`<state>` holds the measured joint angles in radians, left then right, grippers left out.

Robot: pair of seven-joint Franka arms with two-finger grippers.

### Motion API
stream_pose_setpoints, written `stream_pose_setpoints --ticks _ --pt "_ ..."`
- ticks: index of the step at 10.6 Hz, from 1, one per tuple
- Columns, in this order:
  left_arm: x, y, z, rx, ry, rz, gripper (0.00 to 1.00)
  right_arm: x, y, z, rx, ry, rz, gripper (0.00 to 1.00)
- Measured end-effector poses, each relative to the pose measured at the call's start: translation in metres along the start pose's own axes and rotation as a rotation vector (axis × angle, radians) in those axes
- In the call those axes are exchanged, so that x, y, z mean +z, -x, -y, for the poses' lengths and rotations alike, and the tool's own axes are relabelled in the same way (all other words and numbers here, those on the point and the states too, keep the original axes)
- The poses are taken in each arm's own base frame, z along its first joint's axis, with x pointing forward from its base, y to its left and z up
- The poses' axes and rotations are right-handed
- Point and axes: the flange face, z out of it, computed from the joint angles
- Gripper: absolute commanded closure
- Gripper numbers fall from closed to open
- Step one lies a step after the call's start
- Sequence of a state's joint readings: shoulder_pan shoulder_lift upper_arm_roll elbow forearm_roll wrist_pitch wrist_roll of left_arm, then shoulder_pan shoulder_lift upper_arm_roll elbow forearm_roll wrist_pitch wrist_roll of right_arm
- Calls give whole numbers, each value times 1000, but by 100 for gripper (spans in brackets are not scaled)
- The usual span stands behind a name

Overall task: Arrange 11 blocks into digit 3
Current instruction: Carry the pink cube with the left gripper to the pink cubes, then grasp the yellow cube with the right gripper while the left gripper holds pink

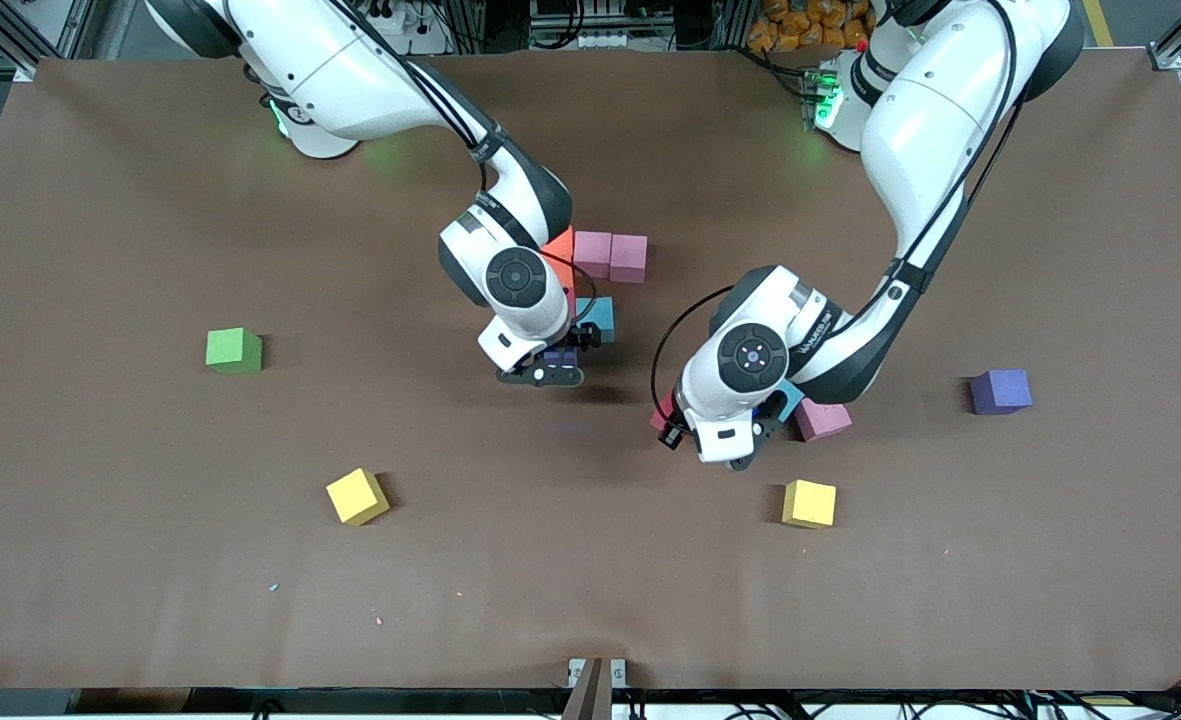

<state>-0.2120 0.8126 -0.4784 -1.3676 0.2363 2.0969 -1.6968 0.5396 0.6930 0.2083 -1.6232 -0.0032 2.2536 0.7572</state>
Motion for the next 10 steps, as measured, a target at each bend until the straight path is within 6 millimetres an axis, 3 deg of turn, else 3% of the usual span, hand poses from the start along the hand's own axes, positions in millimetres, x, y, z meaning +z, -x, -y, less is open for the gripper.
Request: stream_pose_setpoints --ticks 5,7,10 --pt "-10 33 11 -270 -11 10 90 -67 -18 -6 -52 22 13 0" --pt "-4 46 28 -332 -25 -5 90 -89 -30 -29 -126 47 27 0" --pt "14 60 58 -426 -31 -27 90 -106 -70 -89 -231 91 15 0"
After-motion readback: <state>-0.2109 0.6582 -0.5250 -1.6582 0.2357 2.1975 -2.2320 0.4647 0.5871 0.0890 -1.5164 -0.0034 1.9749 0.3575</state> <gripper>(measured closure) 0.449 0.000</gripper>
